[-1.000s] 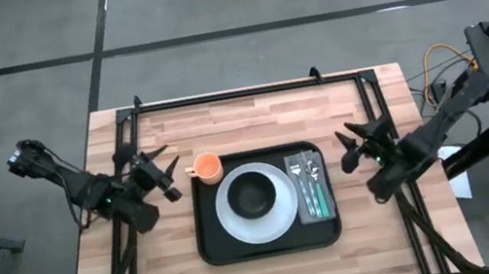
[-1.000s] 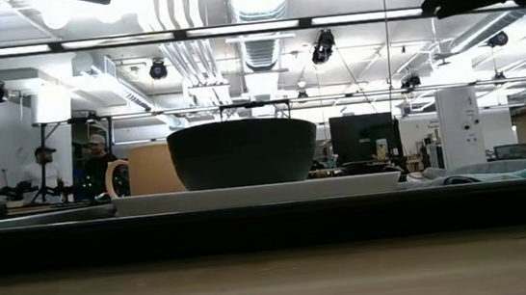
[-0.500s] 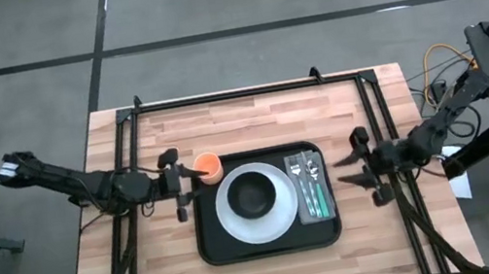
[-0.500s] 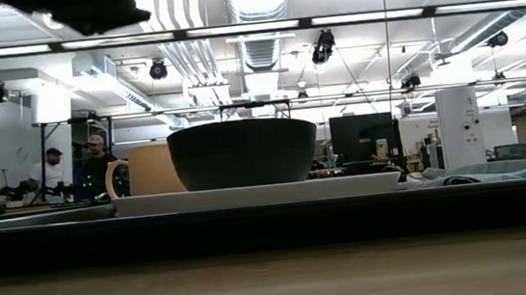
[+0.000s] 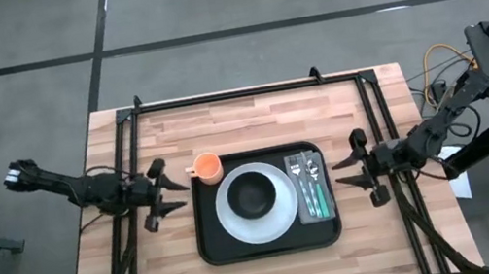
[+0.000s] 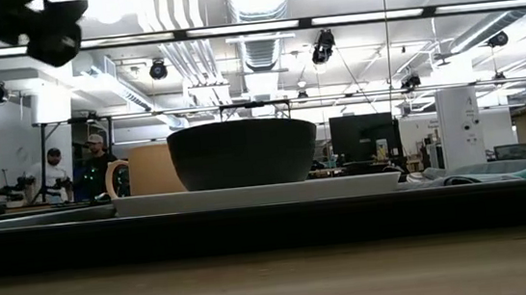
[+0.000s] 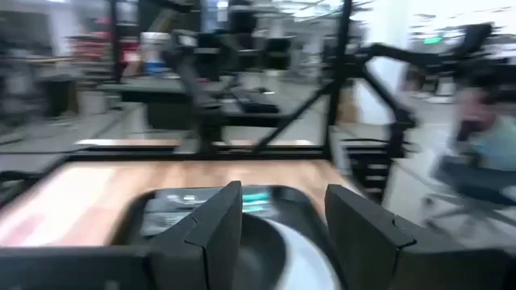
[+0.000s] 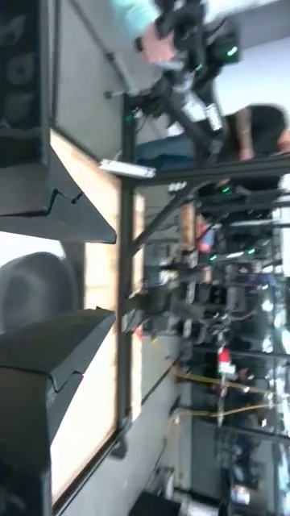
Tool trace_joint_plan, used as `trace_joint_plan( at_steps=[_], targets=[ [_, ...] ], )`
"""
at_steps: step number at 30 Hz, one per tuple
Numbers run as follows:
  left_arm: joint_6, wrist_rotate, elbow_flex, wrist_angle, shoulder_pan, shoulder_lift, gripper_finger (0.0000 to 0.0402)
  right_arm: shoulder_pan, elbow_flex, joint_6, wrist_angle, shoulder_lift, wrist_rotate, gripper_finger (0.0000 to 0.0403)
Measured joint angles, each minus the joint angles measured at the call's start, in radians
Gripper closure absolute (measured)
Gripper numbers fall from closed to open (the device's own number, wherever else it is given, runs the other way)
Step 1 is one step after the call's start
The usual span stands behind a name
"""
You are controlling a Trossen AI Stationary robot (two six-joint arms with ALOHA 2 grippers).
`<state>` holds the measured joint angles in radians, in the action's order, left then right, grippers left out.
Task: Set up tray
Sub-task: Return to Home Position
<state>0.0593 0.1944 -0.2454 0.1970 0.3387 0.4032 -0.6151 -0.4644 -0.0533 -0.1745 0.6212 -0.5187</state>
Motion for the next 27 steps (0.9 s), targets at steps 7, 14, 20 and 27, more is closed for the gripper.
trace_joint_plan(
  at_steps=[7, 14, 20, 27],
  targets=[
    [0.039, -0.044, 0.065, -0.065, 0.059, -0.106, 0.0242, 0.003, 0.0, -0.109, 0.067, 0.009, -0.037, 0.0261],
    [0.032, -0.044, 0.105, -0.08, 0.115, -0.184, 0.0242, 0.002, -0.002, -0.099, 0.067, 0.022, 0.101, 0.0269],
    [0.018, -0.044, 0.137, -0.11, 0.128, -0.237, 0.0242, 0.002, 0.0, -0.103, 0.067, 0.024, 0.135, 0.0276],
    [-0.015, -0.046, 0.195, -0.111, 0.128, -0.324, 0.0242, 0.002, 0.0, -0.107, 0.067, 0.024, 0.135, 0.0269]
  ],
)
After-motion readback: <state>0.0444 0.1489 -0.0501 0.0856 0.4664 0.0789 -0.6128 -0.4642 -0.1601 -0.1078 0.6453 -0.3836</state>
